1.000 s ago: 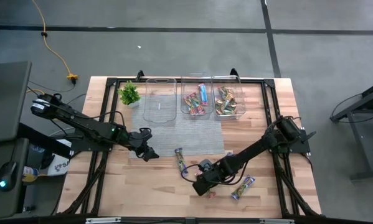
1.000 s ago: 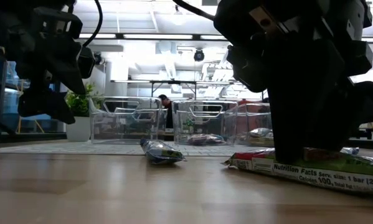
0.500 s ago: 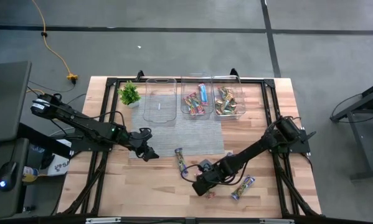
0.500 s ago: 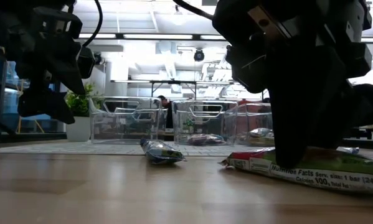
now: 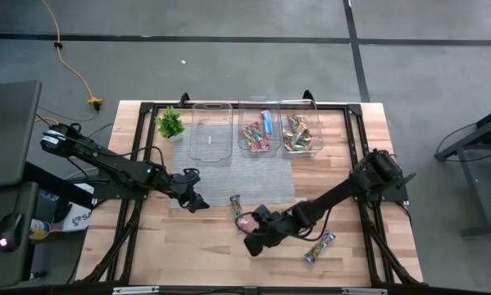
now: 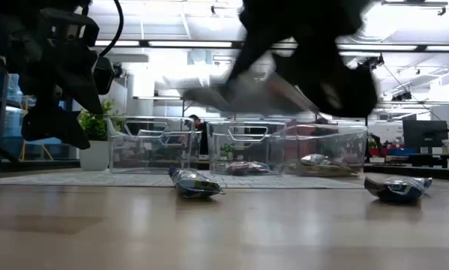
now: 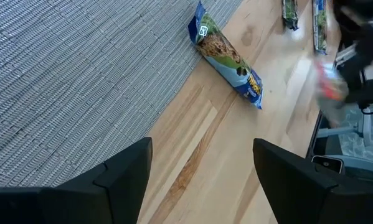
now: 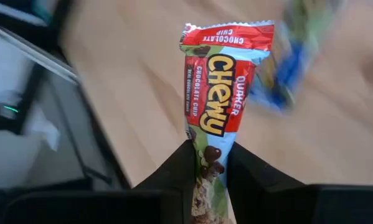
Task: Pick and place Granola Bars by type
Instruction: Put the red granola bar into the middle transparent bin, then put the blue granola bar into the left transparent bin
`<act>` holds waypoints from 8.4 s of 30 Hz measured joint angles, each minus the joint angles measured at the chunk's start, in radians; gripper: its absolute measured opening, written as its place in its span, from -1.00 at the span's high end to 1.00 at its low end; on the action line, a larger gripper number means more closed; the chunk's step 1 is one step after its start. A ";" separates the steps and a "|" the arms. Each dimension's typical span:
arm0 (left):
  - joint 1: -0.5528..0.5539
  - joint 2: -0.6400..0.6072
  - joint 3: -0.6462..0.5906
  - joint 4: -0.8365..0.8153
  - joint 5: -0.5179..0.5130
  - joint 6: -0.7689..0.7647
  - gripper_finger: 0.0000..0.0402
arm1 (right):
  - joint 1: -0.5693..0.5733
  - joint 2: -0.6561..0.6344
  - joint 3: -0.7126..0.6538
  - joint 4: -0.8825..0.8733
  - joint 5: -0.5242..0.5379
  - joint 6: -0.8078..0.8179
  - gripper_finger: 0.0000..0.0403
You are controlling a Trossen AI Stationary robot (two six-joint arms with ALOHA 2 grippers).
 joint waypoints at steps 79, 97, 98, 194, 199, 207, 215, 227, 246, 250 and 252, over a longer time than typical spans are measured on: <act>0.000 0.000 0.000 -0.002 0.027 0.007 -0.35 | -0.412 -0.631 0.004 -0.454 -0.313 -1.093 0.03; 0.000 0.000 0.000 -0.002 0.019 0.012 -0.35 | 0.203 -0.460 0.004 -1.010 -0.140 -0.971 0.03; 0.000 0.000 0.000 -0.002 0.019 0.012 -0.35 | 0.216 -0.442 0.004 -1.010 -0.151 -0.970 0.03; 0.000 0.000 0.000 0.003 0.000 0.002 -0.35 | -0.580 0.072 0.774 -0.246 -0.155 -1.198 0.81; 0.000 0.000 0.000 0.004 0.005 0.002 -0.35 | -0.661 0.264 0.917 -0.254 -0.239 -1.178 0.78; 0.000 0.000 0.000 0.003 0.042 0.001 -0.35 | -0.709 0.464 1.082 -0.591 -0.292 -1.172 0.77; 0.000 0.000 0.000 0.002 0.045 0.001 -0.35 | -0.739 0.471 1.043 -0.638 -0.299 -1.205 0.66; 0.000 0.000 0.000 0.002 0.054 0.001 -0.35 | -0.746 0.468 1.048 -0.621 -0.413 -1.224 0.27; 0.000 0.000 0.000 0.000 0.046 0.027 -0.35 | -0.469 0.160 1.075 -1.187 -0.261 -1.162 0.15; 0.000 0.000 0.000 0.002 0.028 0.028 -0.35 | -0.341 0.189 1.073 -1.291 -0.156 -0.988 0.13; 0.000 0.000 0.000 0.004 0.026 0.028 -0.35 | -0.291 0.214 1.073 -1.275 -0.103 -0.893 0.13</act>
